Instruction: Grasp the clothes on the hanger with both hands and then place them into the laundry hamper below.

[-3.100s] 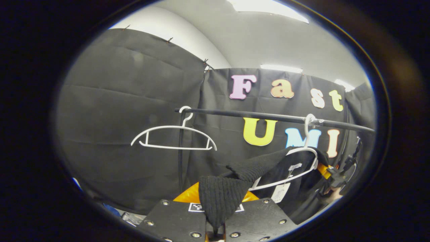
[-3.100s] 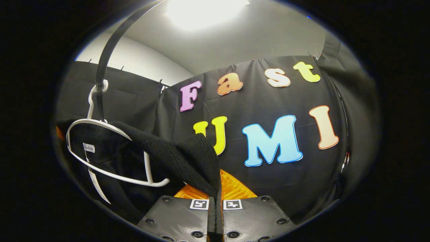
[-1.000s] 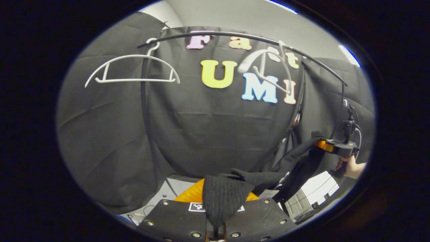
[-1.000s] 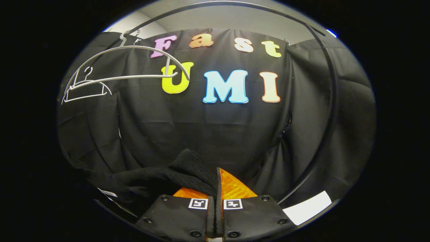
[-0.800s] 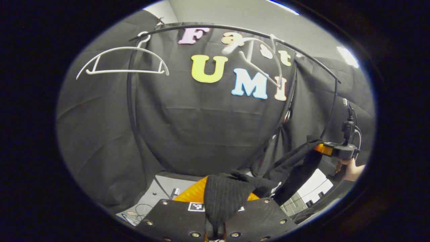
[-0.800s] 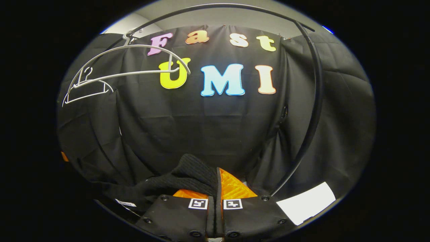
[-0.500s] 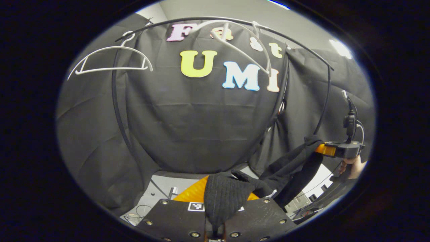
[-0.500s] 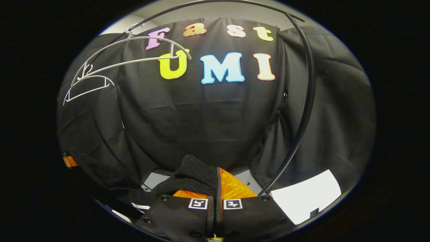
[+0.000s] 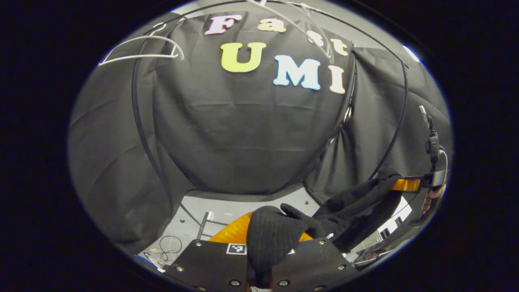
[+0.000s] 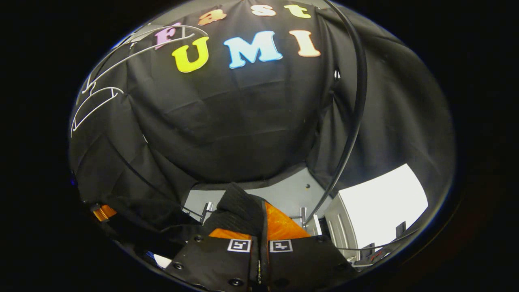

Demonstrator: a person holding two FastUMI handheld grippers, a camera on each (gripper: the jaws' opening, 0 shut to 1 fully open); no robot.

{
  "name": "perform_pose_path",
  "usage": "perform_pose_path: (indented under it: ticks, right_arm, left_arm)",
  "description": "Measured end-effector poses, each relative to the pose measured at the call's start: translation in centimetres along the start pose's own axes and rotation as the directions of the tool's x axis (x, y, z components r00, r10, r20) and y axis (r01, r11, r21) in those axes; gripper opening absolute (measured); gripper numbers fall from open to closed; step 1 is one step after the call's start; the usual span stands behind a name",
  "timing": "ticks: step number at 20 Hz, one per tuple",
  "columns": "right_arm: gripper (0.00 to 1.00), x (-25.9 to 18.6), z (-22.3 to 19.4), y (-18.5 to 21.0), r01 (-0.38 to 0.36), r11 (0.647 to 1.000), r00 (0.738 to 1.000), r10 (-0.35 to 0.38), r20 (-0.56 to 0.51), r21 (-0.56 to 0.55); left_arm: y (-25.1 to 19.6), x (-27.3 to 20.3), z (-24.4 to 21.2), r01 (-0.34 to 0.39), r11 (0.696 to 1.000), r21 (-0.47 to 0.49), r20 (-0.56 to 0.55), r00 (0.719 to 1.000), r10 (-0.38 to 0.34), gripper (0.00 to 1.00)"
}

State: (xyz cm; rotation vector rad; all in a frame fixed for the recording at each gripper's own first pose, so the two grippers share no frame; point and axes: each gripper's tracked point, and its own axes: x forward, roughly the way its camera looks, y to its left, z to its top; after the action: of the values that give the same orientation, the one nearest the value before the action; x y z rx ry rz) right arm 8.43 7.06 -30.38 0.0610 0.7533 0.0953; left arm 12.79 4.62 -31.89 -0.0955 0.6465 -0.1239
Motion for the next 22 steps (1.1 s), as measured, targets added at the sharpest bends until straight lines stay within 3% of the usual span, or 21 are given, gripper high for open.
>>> perform_pose_path:
  ticks: [4, 8, 12, 14, 15, 22]
  right_arm:
    - [0.03, 1.7, -3.4, 0.2, 0.007, 1.0, 0.997, -0.006, -0.07, 0.012]
    - [0.03, 3.7, -4.8, 2.2, -0.022, 0.999, 0.994, 0.018, -0.105, -0.032]
    - [0.04, 5.6, -6.6, 3.4, -0.048, 0.998, 0.987, 0.04, -0.158, -0.047]
    - [0.01, 5.9, -7.0, 3.6, -0.04, 0.997, 0.984, 0.026, -0.177, -0.071]
    - [0.05, 6.0, -7.0, 3.7, -0.034, 0.997, 0.983, 0.02, -0.18, -0.075]
    - [0.06, 6.3, -8.4, 2.8, 0.011, 0.999, 0.976, -0.02, -0.218, -0.041]
  left_arm:
    - [0.4, 2.8, -3.3, 0.012, 1.0, 0.016, -0.034, 0.999, -0.011, 0.07]
    - [-0.3, 5.5, -5.8, 0.056, 0.998, -0.022, -0.077, 0.995, -0.058, 0.07]
    - [-0.3, 7.6, -7.7, 0.052, 0.999, -0.012, -0.121, 0.991, -0.053, 0.08]
    - [-0.4, 8.3, -8.4, 0.047, 0.999, -0.001, -0.138, 0.989, -0.047, 0.08]
    - [-0.5, 8.5, -8.7, 0.05, 0.999, 0.005, -0.142, 0.989, -0.049, 0.08]
    - [-0.7, 9.1, -9.9, 0.075, 0.995, 0.066, -0.16, 0.985, -0.063, 0.09]
